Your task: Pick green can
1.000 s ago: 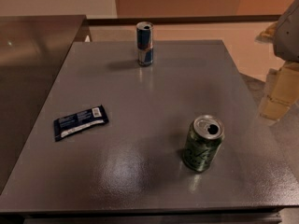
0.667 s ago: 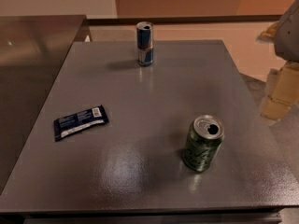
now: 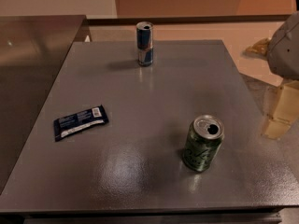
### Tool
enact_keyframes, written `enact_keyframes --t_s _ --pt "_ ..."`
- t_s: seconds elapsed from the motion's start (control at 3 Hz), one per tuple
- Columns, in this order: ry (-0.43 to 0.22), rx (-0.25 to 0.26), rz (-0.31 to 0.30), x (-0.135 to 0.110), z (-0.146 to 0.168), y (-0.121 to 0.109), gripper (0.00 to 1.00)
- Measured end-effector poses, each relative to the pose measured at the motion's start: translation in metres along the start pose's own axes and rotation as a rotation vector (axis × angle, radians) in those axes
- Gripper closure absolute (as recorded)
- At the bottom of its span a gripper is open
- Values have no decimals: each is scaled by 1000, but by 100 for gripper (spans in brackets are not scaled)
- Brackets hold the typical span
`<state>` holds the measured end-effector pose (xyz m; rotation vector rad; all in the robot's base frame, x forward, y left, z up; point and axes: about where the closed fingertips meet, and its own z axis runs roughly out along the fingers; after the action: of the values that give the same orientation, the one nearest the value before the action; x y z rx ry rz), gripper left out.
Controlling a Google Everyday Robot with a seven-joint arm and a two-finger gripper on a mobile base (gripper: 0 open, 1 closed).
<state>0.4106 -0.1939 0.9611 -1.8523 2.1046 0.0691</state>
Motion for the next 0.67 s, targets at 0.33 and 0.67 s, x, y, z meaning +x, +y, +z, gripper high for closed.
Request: enact_keyframes --t_s 0.33,0.67 --pt "-79 -66 -67 -10 16 27 0" --pt "-145 -135 -116 -22 35 54 0"
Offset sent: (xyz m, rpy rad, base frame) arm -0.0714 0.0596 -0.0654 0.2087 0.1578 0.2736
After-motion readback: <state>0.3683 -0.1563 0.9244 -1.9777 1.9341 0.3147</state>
